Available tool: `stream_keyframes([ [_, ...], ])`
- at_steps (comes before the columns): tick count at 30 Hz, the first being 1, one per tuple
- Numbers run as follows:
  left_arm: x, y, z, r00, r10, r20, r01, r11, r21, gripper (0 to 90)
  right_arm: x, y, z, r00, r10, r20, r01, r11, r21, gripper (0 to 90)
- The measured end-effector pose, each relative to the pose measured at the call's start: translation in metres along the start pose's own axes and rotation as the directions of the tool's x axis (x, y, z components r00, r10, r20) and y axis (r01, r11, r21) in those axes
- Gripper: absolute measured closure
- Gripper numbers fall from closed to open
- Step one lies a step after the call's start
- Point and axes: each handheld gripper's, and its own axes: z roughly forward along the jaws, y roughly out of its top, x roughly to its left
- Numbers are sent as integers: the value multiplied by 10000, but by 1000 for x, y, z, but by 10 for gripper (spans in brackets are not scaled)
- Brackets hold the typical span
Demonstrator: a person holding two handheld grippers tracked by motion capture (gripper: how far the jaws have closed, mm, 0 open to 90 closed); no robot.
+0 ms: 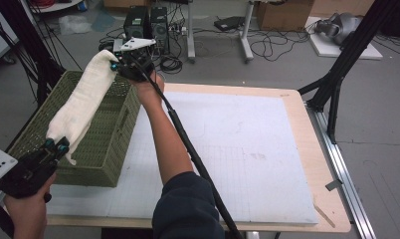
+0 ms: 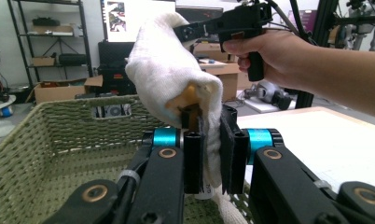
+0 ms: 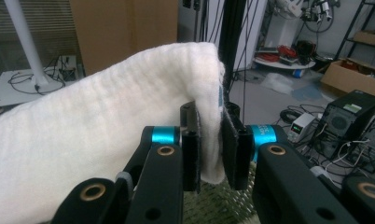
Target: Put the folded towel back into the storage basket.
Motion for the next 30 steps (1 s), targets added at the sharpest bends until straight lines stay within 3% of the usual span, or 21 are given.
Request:
stream_keyframes([
  [13, 12, -1, -7, 9992, -141, -364, 140, 9999, -50, 814, 7, -1, 22, 9998, 68, -213, -65, 9999, 145, 792],
  [27, 16, -1, -9, 9983, -112, -567, 117, 9999, 97, 812, 10, -6, 31, 9994, 194, -294, -187, 9995, 248, 790],
  [29, 17, -2, -8, 9971, -110, -754, 120, 9998, 129, 784, 11, -7, 34, 9994, 228, -278, -220, 9993, 286, 787],
  [30, 18, -2, -7, 9956, -193, -912, 211, 9996, 190, 699, 11, -8, 36, 9991, 256, -325, -245, 9991, 346, 773],
])
